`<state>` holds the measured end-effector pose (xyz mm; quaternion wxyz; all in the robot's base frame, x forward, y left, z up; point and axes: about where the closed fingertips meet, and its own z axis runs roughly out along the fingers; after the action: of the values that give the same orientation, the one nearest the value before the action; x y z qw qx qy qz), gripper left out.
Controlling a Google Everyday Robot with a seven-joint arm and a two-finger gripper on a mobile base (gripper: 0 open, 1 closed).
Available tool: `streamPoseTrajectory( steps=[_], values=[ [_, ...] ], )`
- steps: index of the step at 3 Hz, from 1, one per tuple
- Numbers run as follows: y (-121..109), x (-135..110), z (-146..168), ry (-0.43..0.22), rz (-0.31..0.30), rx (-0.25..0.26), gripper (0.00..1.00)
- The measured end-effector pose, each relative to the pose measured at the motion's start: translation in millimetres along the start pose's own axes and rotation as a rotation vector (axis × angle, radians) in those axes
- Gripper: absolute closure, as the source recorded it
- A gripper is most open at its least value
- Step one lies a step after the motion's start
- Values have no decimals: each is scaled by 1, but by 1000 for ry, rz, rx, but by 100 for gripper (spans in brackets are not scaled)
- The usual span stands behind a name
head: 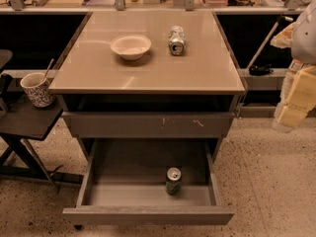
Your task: Pick green can from middle drawer and place on counter
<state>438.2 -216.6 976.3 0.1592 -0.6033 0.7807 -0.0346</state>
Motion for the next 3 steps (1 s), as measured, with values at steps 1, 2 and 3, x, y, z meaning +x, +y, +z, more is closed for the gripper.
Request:
streamPoseTrajectory(
  steps=[1, 2, 3],
  values=[
    [0, 0, 0, 0, 0, 0, 0],
    [-4, 3, 12, -42, 26, 14, 0],
    [-5, 19, 59, -147, 127, 8, 0]
  ],
)
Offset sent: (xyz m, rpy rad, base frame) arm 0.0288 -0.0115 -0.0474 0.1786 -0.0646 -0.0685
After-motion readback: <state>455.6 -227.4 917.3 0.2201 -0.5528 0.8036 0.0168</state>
